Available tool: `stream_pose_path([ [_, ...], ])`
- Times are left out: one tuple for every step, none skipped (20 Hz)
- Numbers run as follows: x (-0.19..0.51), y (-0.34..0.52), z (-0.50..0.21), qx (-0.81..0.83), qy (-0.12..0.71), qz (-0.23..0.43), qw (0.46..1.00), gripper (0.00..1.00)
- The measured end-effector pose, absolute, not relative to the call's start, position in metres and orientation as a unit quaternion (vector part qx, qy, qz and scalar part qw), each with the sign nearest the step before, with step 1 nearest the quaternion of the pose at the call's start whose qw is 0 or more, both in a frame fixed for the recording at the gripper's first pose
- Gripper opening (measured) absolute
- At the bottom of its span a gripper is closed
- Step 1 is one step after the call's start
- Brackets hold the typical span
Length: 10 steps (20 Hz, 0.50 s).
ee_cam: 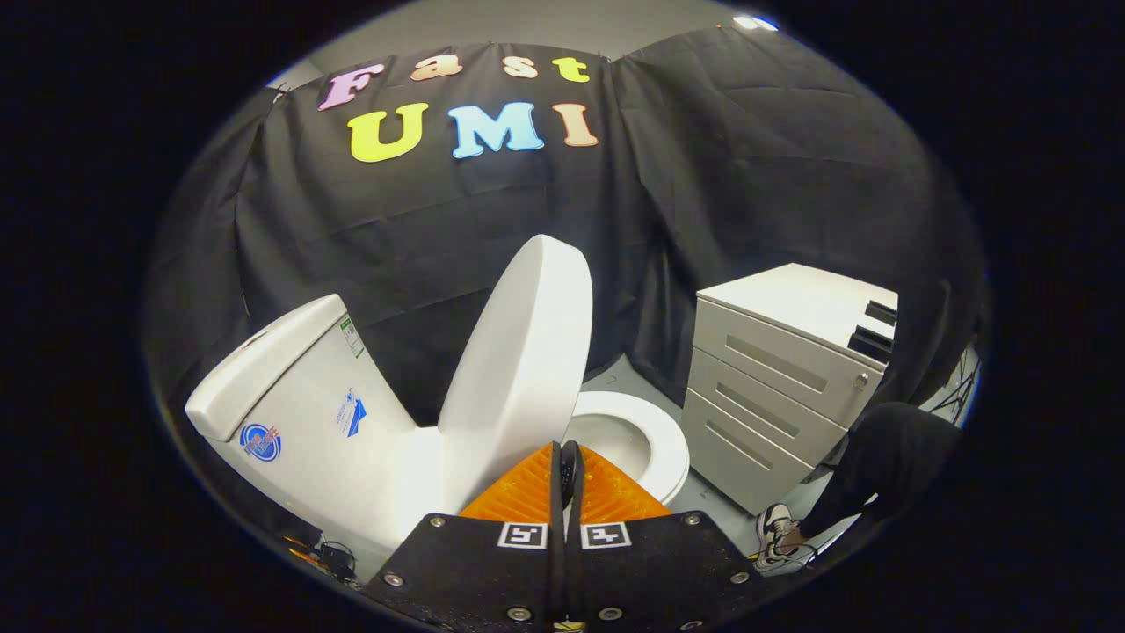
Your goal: Open the toilet lid.
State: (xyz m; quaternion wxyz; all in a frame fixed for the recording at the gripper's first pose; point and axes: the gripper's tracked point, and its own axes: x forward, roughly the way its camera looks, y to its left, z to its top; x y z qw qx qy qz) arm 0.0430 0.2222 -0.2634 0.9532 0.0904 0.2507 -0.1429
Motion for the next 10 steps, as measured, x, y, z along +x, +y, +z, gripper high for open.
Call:
stream_pose_path([
  [0.043,0.227,-0.26,0.086,0.248,-0.14,0.955,0.0],
  [0.044,0.233,-0.256,0.082,0.245,-0.136,0.957,0.0],
  [0.043,0.238,-0.253,0.076,0.241,-0.131,0.959,0.0],
  [0.044,0.243,-0.249,0.07,0.238,-0.127,0.96,0.0],
  [0.044,0.248,-0.245,0.061,0.236,-0.123,0.962,0.0],
  [0.045,0.253,-0.243,0.049,0.233,-0.119,0.964,0.0],
  [0.045,0.258,-0.239,0.036,0.231,-0.116,0.965,0.0],
  [0.047,0.264,-0.234,0.024,0.229,-0.113,0.967,0.0],
  [0.045,0.27,-0.231,0.013,0.226,-0.109,0.968,0.0],
  [0.046,0.278,-0.229,0.004,0.223,-0.105,0.969,0.0],
])
